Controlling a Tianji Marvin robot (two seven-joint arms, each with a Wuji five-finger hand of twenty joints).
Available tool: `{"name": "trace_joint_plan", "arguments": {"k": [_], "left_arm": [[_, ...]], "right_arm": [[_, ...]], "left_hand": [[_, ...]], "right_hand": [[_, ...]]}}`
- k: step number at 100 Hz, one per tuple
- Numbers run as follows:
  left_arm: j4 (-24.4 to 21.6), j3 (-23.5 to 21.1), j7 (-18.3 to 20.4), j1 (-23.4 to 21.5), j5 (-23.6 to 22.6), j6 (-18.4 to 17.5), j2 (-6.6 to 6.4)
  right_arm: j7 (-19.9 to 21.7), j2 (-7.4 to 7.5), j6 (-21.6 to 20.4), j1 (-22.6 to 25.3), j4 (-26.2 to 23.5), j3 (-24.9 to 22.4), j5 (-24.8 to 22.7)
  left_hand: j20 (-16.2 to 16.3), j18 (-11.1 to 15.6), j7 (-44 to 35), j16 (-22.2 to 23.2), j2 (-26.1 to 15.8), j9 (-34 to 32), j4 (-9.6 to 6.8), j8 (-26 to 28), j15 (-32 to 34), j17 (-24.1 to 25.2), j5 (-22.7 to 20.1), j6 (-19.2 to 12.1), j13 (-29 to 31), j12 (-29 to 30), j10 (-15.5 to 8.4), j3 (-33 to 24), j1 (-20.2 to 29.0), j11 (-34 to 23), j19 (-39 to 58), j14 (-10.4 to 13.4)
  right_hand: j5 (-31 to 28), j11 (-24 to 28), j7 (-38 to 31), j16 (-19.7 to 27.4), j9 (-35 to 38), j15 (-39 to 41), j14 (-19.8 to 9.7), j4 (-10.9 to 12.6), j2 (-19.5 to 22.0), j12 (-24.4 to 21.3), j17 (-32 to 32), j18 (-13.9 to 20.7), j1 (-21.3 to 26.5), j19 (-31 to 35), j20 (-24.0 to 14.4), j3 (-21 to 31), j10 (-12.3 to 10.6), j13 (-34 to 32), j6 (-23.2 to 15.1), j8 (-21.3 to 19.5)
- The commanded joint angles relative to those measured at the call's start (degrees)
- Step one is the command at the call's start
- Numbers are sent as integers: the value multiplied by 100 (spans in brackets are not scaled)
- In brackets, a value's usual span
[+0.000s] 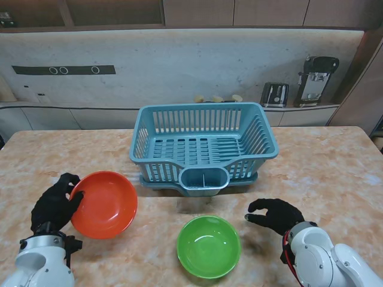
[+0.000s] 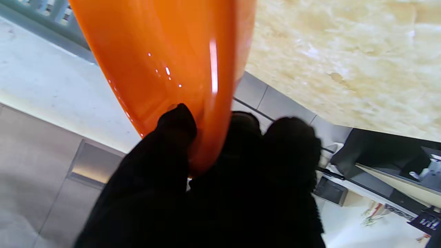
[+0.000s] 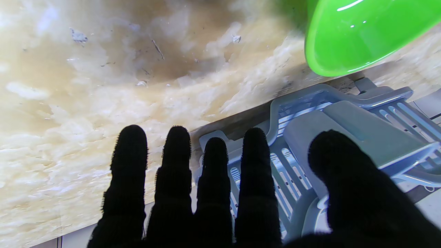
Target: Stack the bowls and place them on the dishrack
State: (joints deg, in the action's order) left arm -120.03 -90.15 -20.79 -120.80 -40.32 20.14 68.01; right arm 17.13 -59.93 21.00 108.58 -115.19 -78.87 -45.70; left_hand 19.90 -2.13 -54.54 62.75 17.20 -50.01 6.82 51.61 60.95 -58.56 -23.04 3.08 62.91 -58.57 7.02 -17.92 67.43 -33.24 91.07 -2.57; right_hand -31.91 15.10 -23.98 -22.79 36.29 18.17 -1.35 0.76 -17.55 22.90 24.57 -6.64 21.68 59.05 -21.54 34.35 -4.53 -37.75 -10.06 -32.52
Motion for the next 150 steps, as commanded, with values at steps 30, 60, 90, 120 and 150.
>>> {"name": "trace_joint_plan", "arguments": {"k": [30,60,90,120,150], "left_arm": [[-791,274,126,-617,2,-457,-32],[-935,643,479,-747,-117,-952,-158],[-812,924,877,-761,-26,-1594,-275],[-393,1429,1382,-205,151,-1926,-397],[247,2061,1733,681,513,-2116,-463]], "right_arm": [[85,-31,-2,71,-49,-1,0],[113,-28,44,80,-69,-12,8],[82,-36,92,115,-94,-49,-3],[46,-45,100,146,-102,-90,-5],[22,-50,94,176,-112,-125,-4]], "left_hand": [[97,1043,-69,70,-389,-218,-271,71,-57,-178,-311,-194,436,-195,-122,-512,641,-175,488,437],[98,1067,78,141,-471,-129,-300,81,-79,-170,-298,-170,397,-213,-123,-458,654,-97,450,506],[74,1020,132,170,-494,-124,-293,101,-119,-157,-308,-184,353,-205,-142,-422,654,-42,381,502],[20,922,208,183,-492,-117,-278,106,-175,-136,-323,-230,295,-170,-159,-404,654,45,255,486],[-16,849,228,193,-480,-104,-235,93,-186,-127,-319,-267,234,-103,-190,-395,654,115,194,467]], "right_hand": [[-106,-68,-44,41,54,-11,1,125,169,37,-17,23,-160,0,-86,-53,-115,-91,-137,-52],[-104,-70,-40,43,52,-15,-4,124,162,36,-21,17,-159,3,-87,-53,-115,-82,-143,-50],[-106,-69,-42,41,50,-11,11,125,168,37,-24,21,-158,3,-87,-50,-115,-86,-137,-50],[-107,-72,-41,41,48,-11,5,123,168,35,-23,19,-161,3,-86,-54,-117,-87,-131,-49],[-110,-69,-40,40,55,-8,8,124,168,36,-25,18,-162,4,-87,-52,-112,-92,-135,-48]]}}
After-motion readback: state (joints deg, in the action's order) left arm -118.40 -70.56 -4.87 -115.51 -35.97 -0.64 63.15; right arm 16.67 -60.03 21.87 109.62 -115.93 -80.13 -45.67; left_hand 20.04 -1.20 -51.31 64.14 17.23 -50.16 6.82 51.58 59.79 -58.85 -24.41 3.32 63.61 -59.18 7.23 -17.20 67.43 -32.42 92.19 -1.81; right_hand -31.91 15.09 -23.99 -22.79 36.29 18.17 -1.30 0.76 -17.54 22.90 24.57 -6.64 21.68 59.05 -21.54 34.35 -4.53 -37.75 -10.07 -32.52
